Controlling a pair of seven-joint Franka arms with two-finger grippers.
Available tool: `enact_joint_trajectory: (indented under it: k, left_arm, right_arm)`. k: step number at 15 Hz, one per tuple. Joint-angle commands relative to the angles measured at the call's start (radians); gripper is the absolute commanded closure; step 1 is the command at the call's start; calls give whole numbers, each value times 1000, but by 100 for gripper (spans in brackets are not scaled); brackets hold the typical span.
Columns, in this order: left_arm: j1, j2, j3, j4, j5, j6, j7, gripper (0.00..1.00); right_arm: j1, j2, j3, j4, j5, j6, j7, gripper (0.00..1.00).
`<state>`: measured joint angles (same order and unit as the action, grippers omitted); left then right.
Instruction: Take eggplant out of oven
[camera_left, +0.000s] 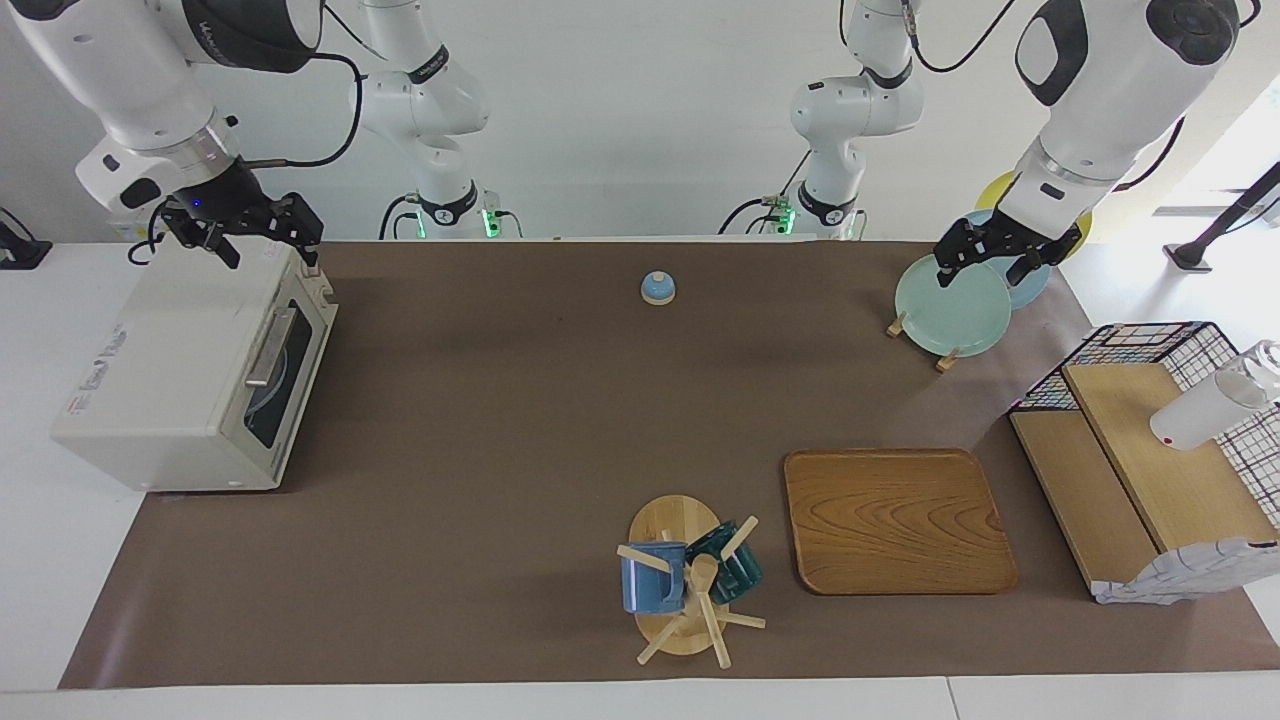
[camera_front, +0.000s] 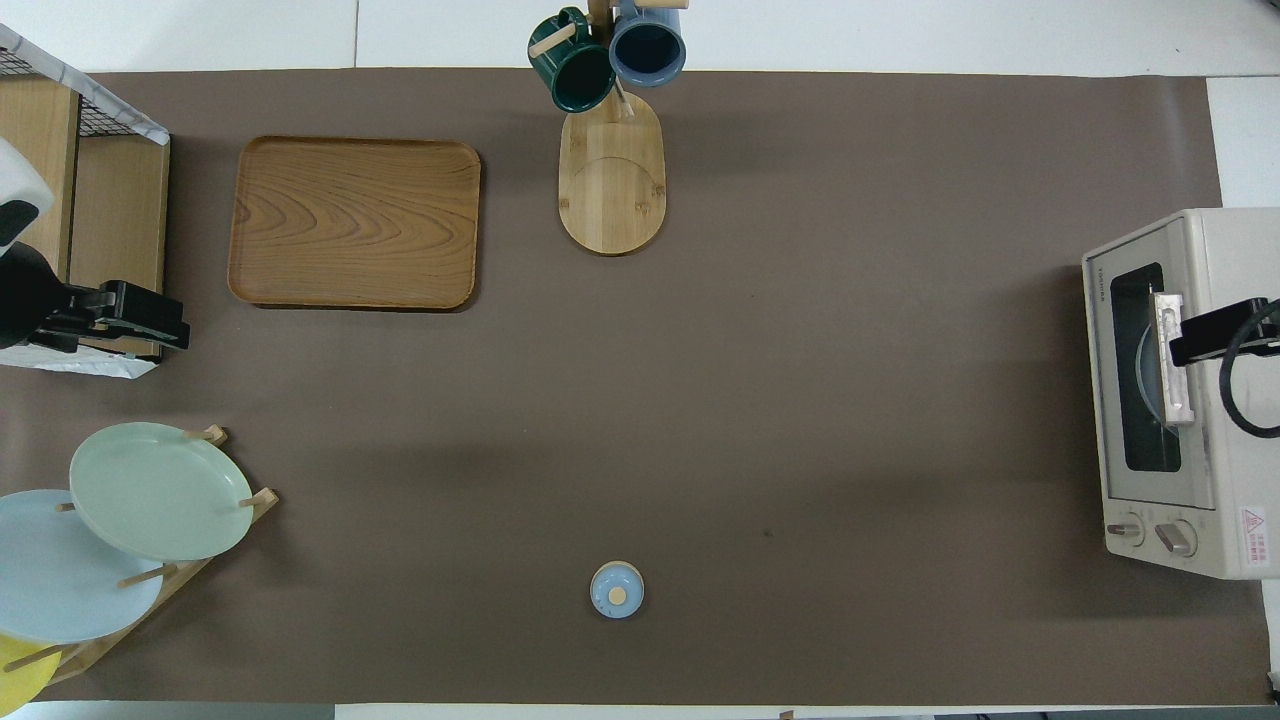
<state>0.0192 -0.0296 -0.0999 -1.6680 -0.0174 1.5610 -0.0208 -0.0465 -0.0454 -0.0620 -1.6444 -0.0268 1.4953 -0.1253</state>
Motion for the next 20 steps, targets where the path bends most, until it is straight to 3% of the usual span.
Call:
enact_joint_trajectory:
  k: [1,10,12,13,14,15,20]
  left_arm:
    - [4,-26,0,-24,8,2,-2,0]
    - [2,-26,0,-24,8,2,-2,0]
    - [4,-26,0,-24,8,2,-2,0]
    - [4,-26,0,-24,8,2,-2,0]
    - [4,-26,0,-24,8,2,-2,0]
    - [4,-26,0,-24,8,2,-2,0]
    - [4,-26,0,-24,8,2,-2,0]
  right_arm:
    - [-9,-19,8,-18,-18,11,-10,0]
    - [-21,-14,-1,-25,-1,25,-16,3]
    - [-24,-14,-1,-26,-1,26,-11,44]
    - [-23,-14,-2,-26,-4,25,-10,78]
    - [-21,-17,-2,-34,-4,22,-5,94]
    - [-18,-20,-2,-46,-5,25,-4,100]
    - [-3,-42,10,-110,-24,77,56,100]
